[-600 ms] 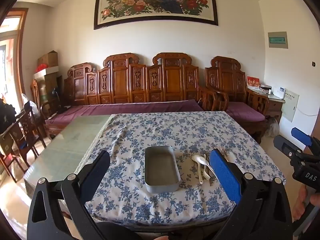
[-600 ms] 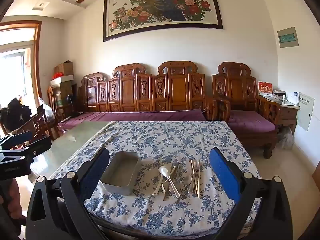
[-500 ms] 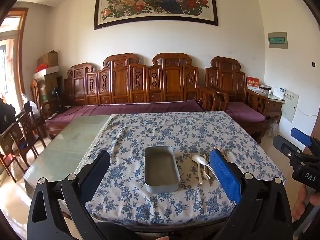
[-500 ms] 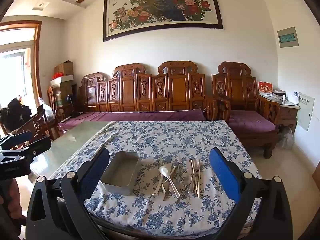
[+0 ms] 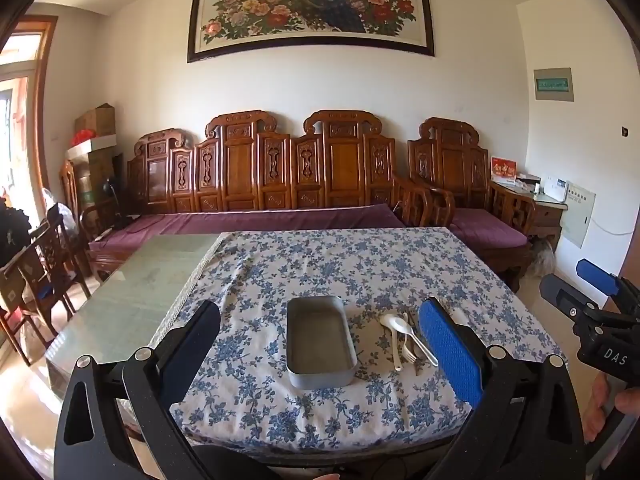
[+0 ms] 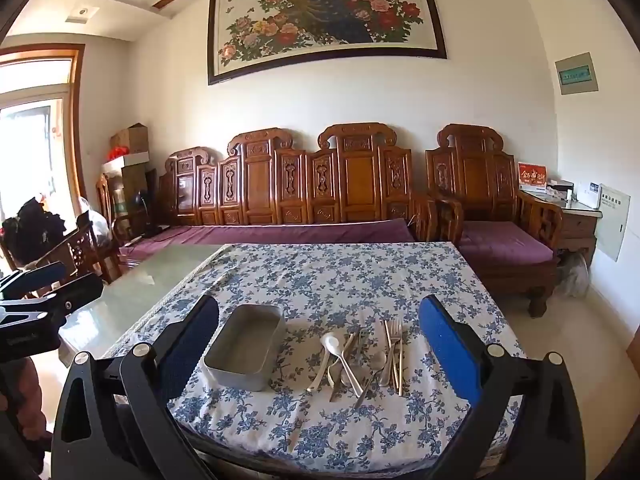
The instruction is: Organize utensils
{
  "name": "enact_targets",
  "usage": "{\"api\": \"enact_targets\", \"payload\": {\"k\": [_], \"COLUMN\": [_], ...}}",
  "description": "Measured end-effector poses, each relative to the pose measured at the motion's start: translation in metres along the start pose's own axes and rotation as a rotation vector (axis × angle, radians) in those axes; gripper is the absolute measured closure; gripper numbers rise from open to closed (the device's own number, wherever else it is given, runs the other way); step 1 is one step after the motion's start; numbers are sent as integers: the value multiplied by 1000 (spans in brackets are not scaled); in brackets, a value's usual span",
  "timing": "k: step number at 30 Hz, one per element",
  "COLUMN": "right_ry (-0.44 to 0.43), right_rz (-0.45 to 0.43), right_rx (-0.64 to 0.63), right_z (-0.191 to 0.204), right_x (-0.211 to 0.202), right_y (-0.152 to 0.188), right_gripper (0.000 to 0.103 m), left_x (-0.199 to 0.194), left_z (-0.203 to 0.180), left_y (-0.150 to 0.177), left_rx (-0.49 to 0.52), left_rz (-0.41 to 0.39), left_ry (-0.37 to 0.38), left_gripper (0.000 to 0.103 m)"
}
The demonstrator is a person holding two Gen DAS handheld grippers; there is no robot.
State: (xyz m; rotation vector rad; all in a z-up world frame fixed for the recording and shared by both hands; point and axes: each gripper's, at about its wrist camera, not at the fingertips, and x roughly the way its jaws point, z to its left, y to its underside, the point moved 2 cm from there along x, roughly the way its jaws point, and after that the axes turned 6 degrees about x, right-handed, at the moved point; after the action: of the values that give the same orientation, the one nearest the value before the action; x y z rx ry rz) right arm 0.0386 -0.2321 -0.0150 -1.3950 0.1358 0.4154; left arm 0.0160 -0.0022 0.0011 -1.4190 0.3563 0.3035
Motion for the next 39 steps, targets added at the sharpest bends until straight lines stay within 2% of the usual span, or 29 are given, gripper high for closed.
{"api": "enact_targets", "payload": {"k": [39], "right_ry": [-11], "right_rz": [-7], "right_rx": [1], "right_z": [2], "right_x": [-9], "right_y": [-1], "right_gripper": [2], "left_x": [-3], "left_z": [-1], "left_y": [-1], "left_rx": [-11], "left_rz": [-14], "left_ry": [2], "left_gripper": [6]}}
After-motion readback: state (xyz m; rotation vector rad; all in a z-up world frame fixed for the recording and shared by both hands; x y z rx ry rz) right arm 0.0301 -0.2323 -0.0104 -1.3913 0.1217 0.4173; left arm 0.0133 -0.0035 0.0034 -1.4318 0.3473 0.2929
